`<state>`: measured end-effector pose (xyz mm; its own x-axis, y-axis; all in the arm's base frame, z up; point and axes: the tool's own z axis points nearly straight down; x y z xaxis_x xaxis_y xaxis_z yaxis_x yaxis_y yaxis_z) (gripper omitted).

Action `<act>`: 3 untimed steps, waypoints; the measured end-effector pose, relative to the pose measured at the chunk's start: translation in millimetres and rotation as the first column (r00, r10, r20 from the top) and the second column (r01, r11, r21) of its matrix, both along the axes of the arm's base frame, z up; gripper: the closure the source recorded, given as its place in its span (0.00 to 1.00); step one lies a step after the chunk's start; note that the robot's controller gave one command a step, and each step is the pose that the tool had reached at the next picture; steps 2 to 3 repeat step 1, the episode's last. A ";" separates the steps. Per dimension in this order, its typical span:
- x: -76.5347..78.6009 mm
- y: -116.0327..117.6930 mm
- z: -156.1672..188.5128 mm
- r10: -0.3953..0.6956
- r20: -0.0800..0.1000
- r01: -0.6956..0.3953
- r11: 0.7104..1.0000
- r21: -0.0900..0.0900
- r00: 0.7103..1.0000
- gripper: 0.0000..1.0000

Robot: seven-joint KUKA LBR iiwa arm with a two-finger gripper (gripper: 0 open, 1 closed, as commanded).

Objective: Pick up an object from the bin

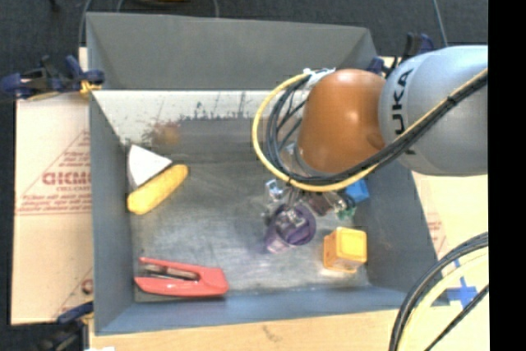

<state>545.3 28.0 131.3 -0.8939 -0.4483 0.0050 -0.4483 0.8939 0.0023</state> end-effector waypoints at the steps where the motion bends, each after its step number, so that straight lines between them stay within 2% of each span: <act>1: 8.1 -7.0 69.2 -0.009 0.005 0.009 1.000 0.000 1.000 1.00; 3: 8.1 -7.0 69.2 -0.009 0.005 0.009 1.000 0.000 1.000 1.00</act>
Offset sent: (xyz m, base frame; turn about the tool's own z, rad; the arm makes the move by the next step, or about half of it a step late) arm -0.0037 -0.0146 0.1268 0.0245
